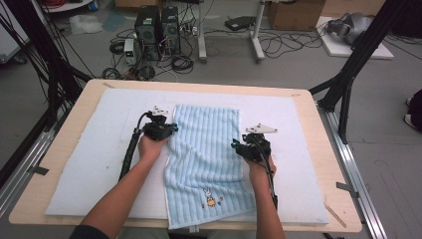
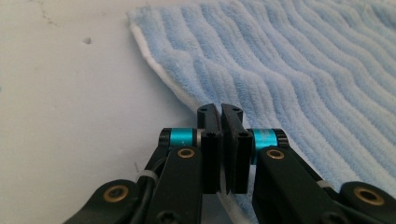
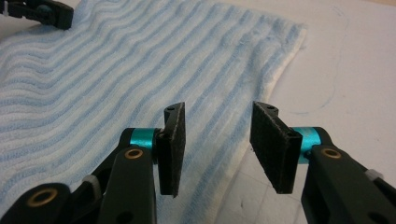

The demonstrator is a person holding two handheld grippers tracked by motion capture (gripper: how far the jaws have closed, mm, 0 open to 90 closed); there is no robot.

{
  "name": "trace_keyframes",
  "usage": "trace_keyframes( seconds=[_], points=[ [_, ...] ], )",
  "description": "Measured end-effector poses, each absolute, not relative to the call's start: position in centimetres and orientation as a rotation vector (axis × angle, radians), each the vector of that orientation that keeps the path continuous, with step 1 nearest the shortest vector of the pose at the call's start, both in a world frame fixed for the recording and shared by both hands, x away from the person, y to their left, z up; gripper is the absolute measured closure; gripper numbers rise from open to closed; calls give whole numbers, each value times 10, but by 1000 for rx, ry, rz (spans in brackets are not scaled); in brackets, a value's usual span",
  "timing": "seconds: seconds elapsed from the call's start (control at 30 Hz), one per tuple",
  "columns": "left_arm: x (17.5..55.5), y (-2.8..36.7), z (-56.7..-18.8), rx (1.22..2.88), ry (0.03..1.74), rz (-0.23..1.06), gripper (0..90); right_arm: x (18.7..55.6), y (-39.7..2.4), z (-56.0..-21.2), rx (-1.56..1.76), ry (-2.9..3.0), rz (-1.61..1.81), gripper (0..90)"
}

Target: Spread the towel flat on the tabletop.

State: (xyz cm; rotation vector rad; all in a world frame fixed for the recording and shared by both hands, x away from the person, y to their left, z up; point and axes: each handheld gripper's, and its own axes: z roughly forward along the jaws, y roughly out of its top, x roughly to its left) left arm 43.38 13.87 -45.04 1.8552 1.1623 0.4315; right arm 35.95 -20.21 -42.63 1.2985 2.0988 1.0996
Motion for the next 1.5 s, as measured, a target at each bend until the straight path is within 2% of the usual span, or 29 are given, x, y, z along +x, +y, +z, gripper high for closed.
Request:
trace_keyframes(
  seconds=[0.03,0.07,0.17,0.27,0.43,0.47,0.5,0.53,0.57,0.6,0.7,1.03,1.07,1.1,1.13,1.2,1.23,1.33,1.5],
  points=[
    [432,140,-449,1842,1155,435,667,360,-202,-426,1290,2103,1097,557],
    [430,141,-448,1834,1149,428,595,360,-202,-426,1291,2105,1094,557],
    [422,148,-444,1811,1132,380,479,362,-206,-426,1290,2107,1088,556],
    [412,150,-441,1855,1102,368,448,364,-210,-426,1289,2107,1099,557],
    [406,150,-450,1935,1126,324,449,374,-203,-438,1291,2205,1060,560],
    [405,149,-450,1951,1106,364,455,375,-200,-441,1287,2223,1032,564],
    [403,147,-450,1979,1062,388,582,378,-198,-444,1286,2235,1006,578],
    [403,146,-451,1994,1042,415,757,379,-196,-446,1287,2230,990,627],
    [403,145,-450,1989,1043,424,846,381,-197,-446,1278,2234,998,735],
    [405,144,-451,1981,1055,437,877,384,-196,-445,1281,2245,1013,860],
    [414,147,-451,1956,1101,454,881,396,-190,-443,1259,2256,950,873],
    [444,155,-451,1884,1170,485,876,433,-171,-443,1274,2155,900,871],
    [443,156,-451,1879,1174,485,853,434,-170,-445,1280,2150,898,869],
    [443,157,-450,1866,1170,475,779,435,-170,-446,1292,2142,904,859],
    [442,159,-450,1855,1176,435,654,434,-170,-446,1305,2130,914,825],
    [440,162,-449,1853,1189,374,586,433,-170,-444,1306,2130,942,734],
    [438,162,-448,1853,1190,355,511,431,-172,-440,1298,2121,957,708],
    [426,165,-446,1845,1160,352,480,424,-181,-428,1322,2086,1042,627],
    [404,171,-449,1872,1139,331,456,403,-192,-424,1280,2140,1073,563]
  ],
)
